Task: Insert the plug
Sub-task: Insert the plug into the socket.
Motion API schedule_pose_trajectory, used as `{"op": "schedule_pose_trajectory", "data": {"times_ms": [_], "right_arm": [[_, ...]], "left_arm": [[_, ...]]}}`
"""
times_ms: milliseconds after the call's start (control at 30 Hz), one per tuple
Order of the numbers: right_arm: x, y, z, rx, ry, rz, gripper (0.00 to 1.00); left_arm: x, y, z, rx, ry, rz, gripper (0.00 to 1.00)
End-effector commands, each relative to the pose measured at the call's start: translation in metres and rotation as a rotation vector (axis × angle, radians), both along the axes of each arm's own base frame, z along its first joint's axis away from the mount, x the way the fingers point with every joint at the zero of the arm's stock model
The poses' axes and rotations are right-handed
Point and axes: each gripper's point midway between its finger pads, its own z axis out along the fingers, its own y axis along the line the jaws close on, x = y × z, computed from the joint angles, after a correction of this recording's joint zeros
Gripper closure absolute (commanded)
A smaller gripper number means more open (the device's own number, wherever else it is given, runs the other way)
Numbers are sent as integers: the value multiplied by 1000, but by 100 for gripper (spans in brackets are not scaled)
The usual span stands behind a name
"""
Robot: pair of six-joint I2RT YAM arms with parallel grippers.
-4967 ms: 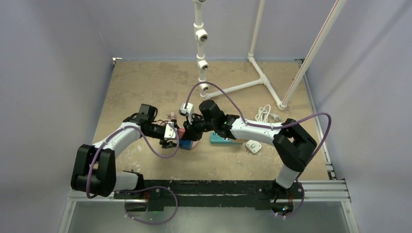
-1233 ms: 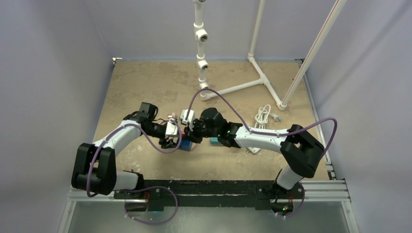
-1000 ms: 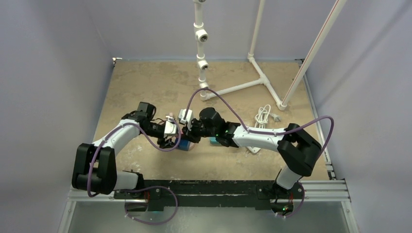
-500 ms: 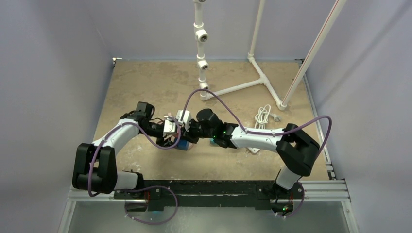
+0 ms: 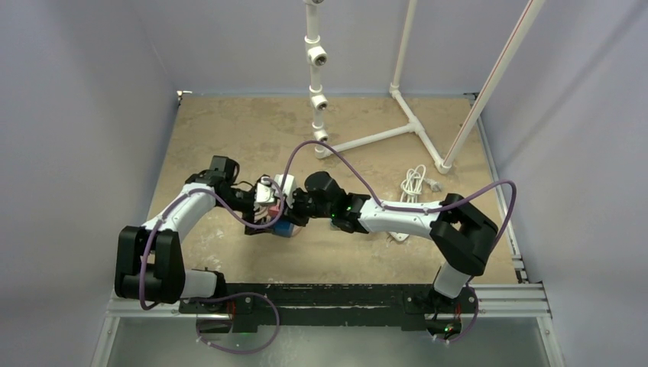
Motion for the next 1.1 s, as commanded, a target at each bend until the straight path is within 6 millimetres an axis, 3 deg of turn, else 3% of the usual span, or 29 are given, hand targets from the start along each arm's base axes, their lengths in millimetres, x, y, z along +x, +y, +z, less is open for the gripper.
{"op": "schedule_pose_trajectory", "data": {"times_ms": [0,100,233,467,533,667,800,933,1033,1067], "right_arm": [[-56,-54,-100,-350,234,67,100],[-58,-53,-98,-341,235,75,100],[-57,-55,-98,-341,228,69,100],[-53,-55,-95,-332,209,49,100],[-52,-55,-96,-337,205,47,100],[-52,-56,-95,-335,206,45,100],[-51,-55,-96,-335,210,41,100],[-49,-55,-97,-339,205,31,100],[-49,-56,-97,-344,206,30,100],[-49,-56,-97,-343,207,29,100]], "left_arm": [[10,4,27,-3,-37,7,3],[9,10,39,-19,-32,29,1],[7,9,50,-45,-17,34,12],[-7,3,66,-100,20,4,15],[-9,0,71,-127,16,-10,24],[-13,-6,80,-172,-13,-53,56],[-20,-11,81,-187,-23,-95,67],[-24,-11,74,-172,-39,-125,86],[-28,-9,67,-151,-40,-137,89],[-29,-9,65,-145,-39,-141,98]]}}
